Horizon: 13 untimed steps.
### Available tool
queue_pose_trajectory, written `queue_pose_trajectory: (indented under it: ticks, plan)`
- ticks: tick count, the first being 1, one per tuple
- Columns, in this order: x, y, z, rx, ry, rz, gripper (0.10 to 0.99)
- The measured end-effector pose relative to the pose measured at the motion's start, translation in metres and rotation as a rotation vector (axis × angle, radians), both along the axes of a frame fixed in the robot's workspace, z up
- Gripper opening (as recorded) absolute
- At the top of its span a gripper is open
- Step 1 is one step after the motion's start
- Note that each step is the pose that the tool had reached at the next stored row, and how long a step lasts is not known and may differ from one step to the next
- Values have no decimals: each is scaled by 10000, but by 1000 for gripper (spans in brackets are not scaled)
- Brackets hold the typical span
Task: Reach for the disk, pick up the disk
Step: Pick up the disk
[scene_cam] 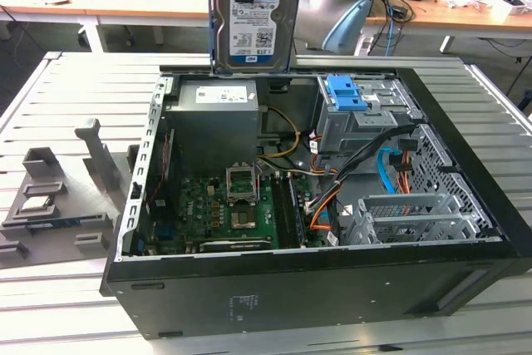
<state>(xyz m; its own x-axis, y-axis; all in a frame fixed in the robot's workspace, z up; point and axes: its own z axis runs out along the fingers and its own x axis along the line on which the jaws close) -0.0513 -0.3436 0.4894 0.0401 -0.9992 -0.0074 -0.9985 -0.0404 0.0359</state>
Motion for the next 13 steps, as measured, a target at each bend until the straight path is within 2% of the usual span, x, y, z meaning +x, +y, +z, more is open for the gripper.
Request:
queue_pose_trajectory:
  ticks: [1, 5, 10, 12, 13]
  plan:
    - [183, -1, 0, 0, 1, 1, 365]
    - [194, -7, -1, 0, 0, 2, 365]
    - [193, -108, 0, -2, 0, 0, 365]
    - [193, -187, 0, -2, 0, 1, 365]
    - [193, -205, -1, -1, 0, 0, 365]
